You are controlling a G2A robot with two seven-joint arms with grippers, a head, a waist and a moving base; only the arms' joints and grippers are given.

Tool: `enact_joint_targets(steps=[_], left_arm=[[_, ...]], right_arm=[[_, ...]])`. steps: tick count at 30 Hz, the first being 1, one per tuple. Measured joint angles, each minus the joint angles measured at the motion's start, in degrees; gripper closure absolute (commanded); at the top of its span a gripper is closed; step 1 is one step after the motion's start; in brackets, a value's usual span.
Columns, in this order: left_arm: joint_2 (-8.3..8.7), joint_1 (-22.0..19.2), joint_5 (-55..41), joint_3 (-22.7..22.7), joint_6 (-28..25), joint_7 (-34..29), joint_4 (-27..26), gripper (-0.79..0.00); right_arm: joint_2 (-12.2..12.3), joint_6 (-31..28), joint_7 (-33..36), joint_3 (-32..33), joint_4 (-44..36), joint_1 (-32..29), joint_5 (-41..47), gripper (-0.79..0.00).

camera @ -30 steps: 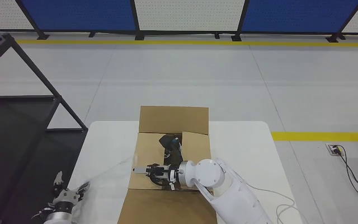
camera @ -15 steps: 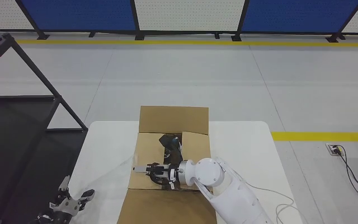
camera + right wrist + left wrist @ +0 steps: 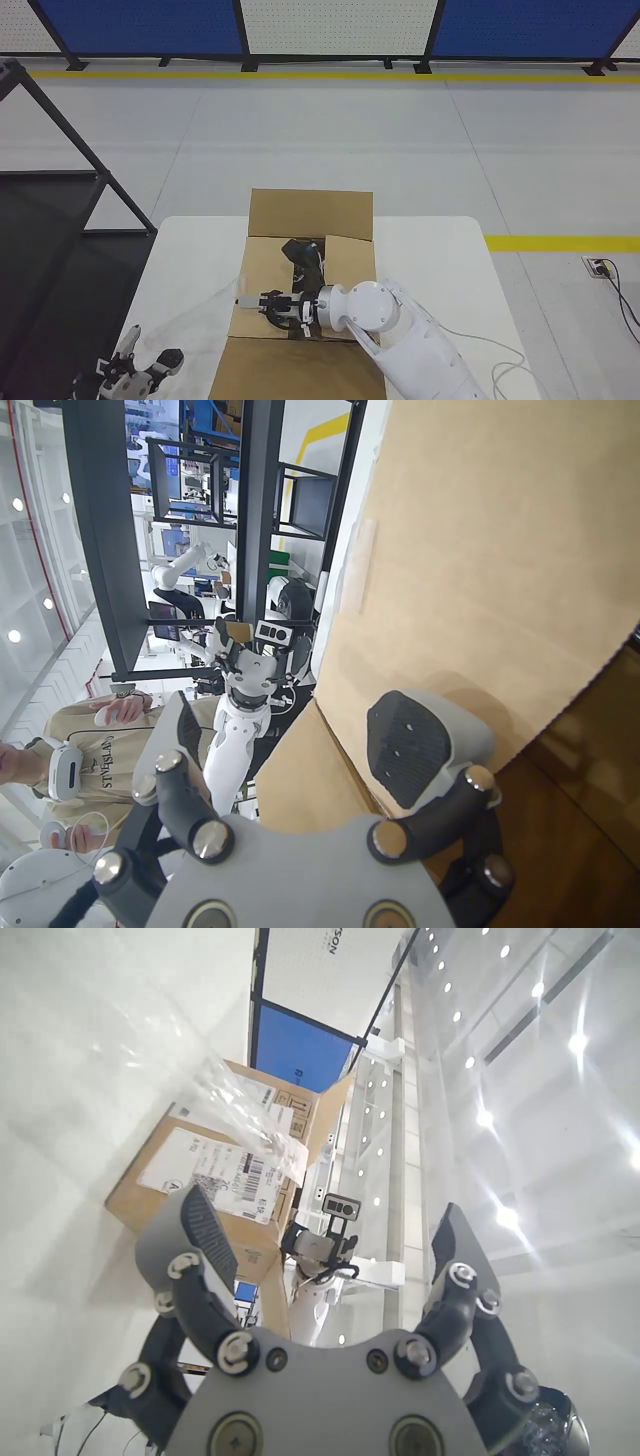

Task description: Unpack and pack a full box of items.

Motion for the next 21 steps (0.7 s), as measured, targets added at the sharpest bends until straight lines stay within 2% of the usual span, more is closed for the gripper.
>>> enact_joint_targets(steps=[6,9,12,21], left_arm=[[-0.08,1.5,0.8,1.0,-1.5,-0.7,-3.5,-0.785],[-0.39,1.7,-2.4,1.4,-3.7,0.0,-4.5,-0.785],[-0.60,1.5,-4.9,1.7,-5.3,0.5,-4.9,-0.785],[-0.59,1.5,-4.9,1.7,-5.3,0.5,-4.9,-0.785]], right_arm=[[0.2,-0.6,0.2,0.7,-1.1,-0.7,-0.5,-0.785],[0.5,-1.5,0.2,1.3,-2.5,-1.3,-1.2,-0.785],[0.7,-2.5,0.4,1.6,-3.6,-1.8,-1.7,-0.785],[0.7,-2.5,0.4,1.6,-3.5,-1.8,-1.7,-0.785]])
